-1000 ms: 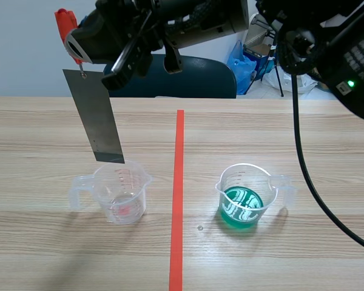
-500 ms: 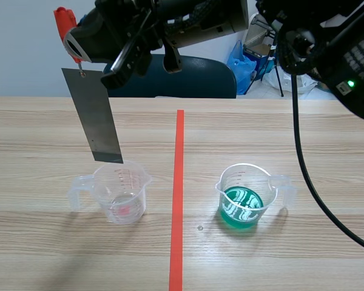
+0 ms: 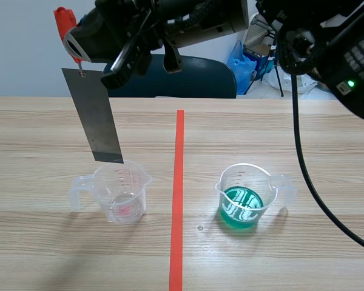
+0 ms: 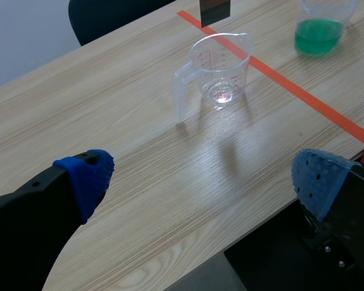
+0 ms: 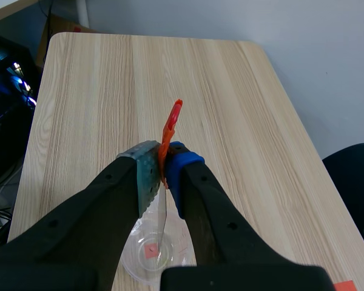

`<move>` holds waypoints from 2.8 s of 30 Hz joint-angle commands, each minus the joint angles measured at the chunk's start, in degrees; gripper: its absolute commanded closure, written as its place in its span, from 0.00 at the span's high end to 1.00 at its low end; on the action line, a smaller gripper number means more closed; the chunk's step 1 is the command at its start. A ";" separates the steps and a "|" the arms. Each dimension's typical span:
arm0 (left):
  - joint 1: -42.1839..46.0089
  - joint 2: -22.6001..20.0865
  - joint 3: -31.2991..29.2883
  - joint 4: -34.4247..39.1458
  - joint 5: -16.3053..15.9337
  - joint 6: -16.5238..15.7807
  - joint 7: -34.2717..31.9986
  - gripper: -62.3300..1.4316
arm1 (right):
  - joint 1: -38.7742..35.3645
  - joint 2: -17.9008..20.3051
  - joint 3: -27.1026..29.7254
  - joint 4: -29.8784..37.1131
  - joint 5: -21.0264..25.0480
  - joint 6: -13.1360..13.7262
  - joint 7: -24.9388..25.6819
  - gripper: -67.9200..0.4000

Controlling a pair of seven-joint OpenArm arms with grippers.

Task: Do the redox reaction experiment

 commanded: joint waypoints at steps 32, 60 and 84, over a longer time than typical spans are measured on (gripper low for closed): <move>0.07 0.13 0.02 0.24 -0.83 -0.15 -0.81 1.00 | 0.70 6.08 3.08 2.73 3.19 -0.07 3.19 0.02; 0.07 0.13 0.02 0.24 -0.83 -0.15 -0.81 1.00 | -19.78 38.91 21.00 15.74 10.25 2.62 20.81 0.02; 0.07 0.13 0.02 0.24 -0.83 -0.15 -0.81 1.00 | -33.46 44.11 36.26 9.88 10.21 5.46 27.17 0.02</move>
